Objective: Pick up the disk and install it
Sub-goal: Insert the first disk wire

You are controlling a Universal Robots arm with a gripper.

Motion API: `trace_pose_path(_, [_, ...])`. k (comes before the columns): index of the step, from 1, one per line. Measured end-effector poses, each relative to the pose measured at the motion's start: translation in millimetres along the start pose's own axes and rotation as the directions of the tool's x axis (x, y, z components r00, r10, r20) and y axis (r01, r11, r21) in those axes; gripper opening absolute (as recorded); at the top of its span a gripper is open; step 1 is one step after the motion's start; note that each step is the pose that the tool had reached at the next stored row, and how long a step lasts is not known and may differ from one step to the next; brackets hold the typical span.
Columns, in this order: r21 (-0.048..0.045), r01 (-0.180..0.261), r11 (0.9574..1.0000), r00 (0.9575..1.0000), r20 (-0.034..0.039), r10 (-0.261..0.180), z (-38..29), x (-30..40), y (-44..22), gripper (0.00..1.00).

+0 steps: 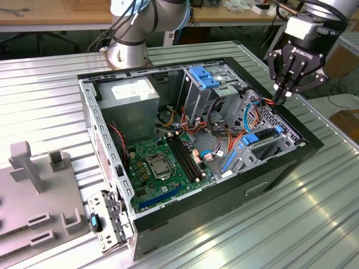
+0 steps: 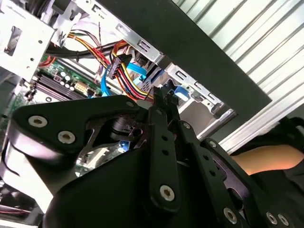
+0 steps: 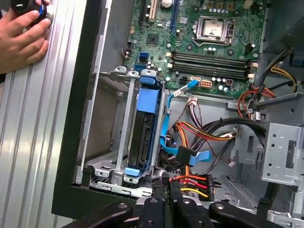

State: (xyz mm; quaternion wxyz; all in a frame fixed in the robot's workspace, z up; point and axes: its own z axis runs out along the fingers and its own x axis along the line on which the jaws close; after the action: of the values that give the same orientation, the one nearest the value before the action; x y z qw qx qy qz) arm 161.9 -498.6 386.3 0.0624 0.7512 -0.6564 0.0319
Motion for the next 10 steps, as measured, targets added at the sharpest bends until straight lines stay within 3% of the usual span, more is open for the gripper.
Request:
trace_pose_path(3, [-0.0106,-0.079,0.9968,0.9968,0.0036,0.079,1.4,-0.2,-0.1,0.17])
trace_pose_path(5, [-0.0123,-0.093,0.9956,0.9957,0.0044,0.093,1.9,0.5,0.0,0.17])
trace_pose_path(10, [-0.0125,-0.094,0.9955,0.9956,0.0049,0.094,4.1,11.0,1.4,0.17])
